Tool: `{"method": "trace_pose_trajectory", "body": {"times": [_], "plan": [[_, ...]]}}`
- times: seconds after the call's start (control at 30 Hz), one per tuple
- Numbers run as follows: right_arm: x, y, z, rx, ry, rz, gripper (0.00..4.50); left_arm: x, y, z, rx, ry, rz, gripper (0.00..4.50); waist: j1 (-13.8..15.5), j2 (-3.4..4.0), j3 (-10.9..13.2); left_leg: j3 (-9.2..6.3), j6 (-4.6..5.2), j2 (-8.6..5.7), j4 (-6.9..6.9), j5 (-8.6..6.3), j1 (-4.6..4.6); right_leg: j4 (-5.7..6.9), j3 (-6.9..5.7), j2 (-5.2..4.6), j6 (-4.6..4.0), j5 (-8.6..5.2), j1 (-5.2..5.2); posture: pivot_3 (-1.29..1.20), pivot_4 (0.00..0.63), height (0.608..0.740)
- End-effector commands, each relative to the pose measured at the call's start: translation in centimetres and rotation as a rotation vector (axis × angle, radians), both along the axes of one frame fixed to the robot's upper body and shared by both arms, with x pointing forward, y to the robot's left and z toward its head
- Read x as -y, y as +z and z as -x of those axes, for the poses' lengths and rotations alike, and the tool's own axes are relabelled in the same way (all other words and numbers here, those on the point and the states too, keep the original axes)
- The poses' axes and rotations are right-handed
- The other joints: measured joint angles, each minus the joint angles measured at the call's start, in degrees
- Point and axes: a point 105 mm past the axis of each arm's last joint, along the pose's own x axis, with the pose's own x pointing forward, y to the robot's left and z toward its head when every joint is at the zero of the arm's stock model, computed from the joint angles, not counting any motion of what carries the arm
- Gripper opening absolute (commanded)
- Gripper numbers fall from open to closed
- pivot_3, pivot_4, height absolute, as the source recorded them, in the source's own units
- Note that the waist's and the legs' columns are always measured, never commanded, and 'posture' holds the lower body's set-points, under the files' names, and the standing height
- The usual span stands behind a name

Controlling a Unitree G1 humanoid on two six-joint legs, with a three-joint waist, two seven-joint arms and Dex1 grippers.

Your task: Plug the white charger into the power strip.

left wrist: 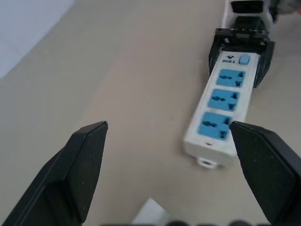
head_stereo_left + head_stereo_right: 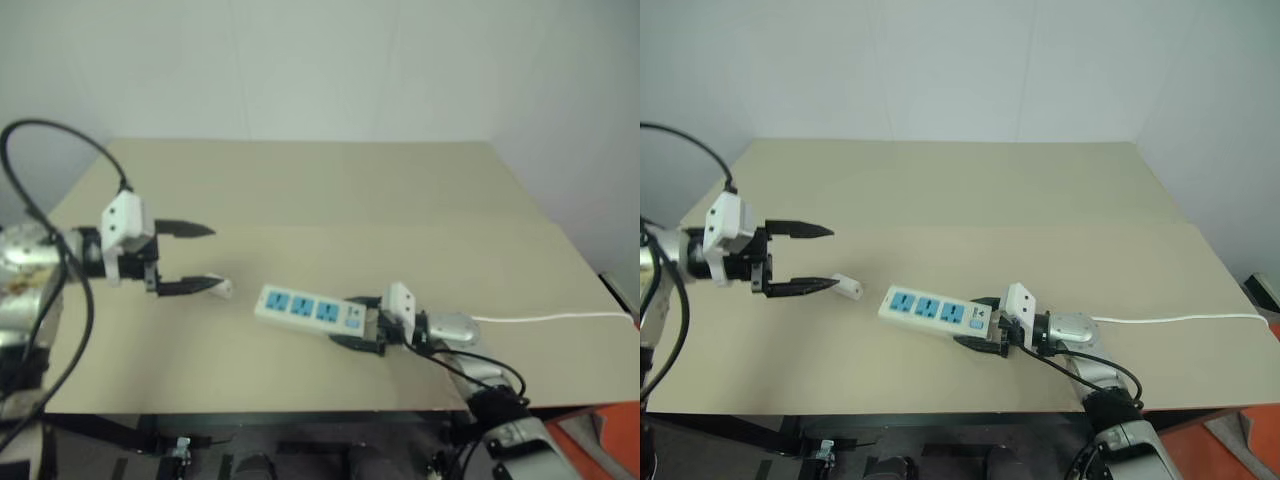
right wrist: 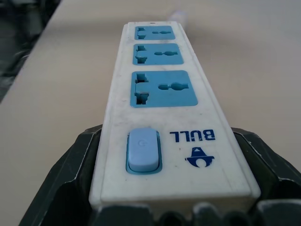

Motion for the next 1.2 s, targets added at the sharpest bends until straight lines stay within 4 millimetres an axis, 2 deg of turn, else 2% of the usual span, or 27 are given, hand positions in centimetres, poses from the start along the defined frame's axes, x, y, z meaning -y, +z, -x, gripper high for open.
{"method": "trace_pose_trajectory", "body": {"times": [0.03, 0.23, 0.43, 0.5, 0.67, 0.8, 1.2], "plan": [[-0.6, 0.6, -0.4, 0.040, 0.066, 0.016, 3.42, -0.3, 0.8, -0.7, 0.014, -0.061, -0.151, 4.50, -0.6, 0.01, 0.0, 0.00, 0.00, 0.00, -0.01, 0.00, 0.02, -0.01, 0.05, 0.01, 0.00, 0.00, -0.01, 0.00, 0.150, 0.740], [-0.8, -0.5, -0.9, 0.015, 0.095, 0.056, 3.42, 0.0, 0.2, -2.8, -0.015, -0.100, -0.450, 4.50, -1.3, 0.02, 0.0, -0.07, 0.01, -0.01, 0.05, -0.01, 0.03, 0.06, 0.05, 0.01, 0.01, -0.01, 0.06, 0.00, 0.150, 0.740], [-1.0, -0.8, -0.9, 0.008, 0.103, 0.060, 3.42, -0.5, -2.3, -3.9, -0.040, -0.173, -0.792, 4.50, -1.4, 0.02, 0.0, -0.08, 0.01, -0.01, 0.10, 0.00, 0.11, 0.29, 0.07, 0.05, 0.04, -0.04, 0.06, 0.00, 0.150, 0.740], [-1.0, -0.7, -1.1, 0.007, 0.091, 0.058, 3.42, 0.4, -3.0, -4.4, -0.023, -0.218, -0.885, 4.50, -1.2, 0.02, 0.0, -0.08, 0.01, -0.01, 0.13, 0.00, 0.12, 0.40, 0.07, 0.06, 0.04, -0.06, 0.05, 0.00, 0.150, 0.740], [-0.8, -0.8, -1.0, 0.002, 0.090, 0.067, 3.42, 1.9, -3.9, -5.0, -0.021, -0.268, -0.929, 4.50, -1.3, 0.02, 0.0, -0.09, 0.02, -0.01, 0.24, 0.01, 0.11, 0.48, 0.08, 0.07, 0.03, -0.06, 0.05, 0.00, 0.150, 0.740], [-0.6, -0.8, -1.1, -0.002, 0.079, 0.079, 3.42, 1.4, -5.6, -5.3, -0.075, -0.269, -1.042, 4.50, -1.5, 0.02, 0.0, -0.09, 0.02, -0.01, 0.19, 0.00, 0.12, 0.49, 0.11, 0.10, 0.04, -0.07, 0.04, 0.00, 0.150, 0.740], [-0.9, -0.8, -1.2, -0.008, 0.053, 0.057, 3.42, 2.1, -7.4, -5.9, -0.092, -0.270, -1.062, 4.50, -1.3, 0.02, 0.0, -0.12, 0.02, -0.03, 0.25, 0.00, 0.11, 0.56, 0.10, 0.10, 0.05, -0.08, 0.04, 0.00, 0.150, 0.740]]}}
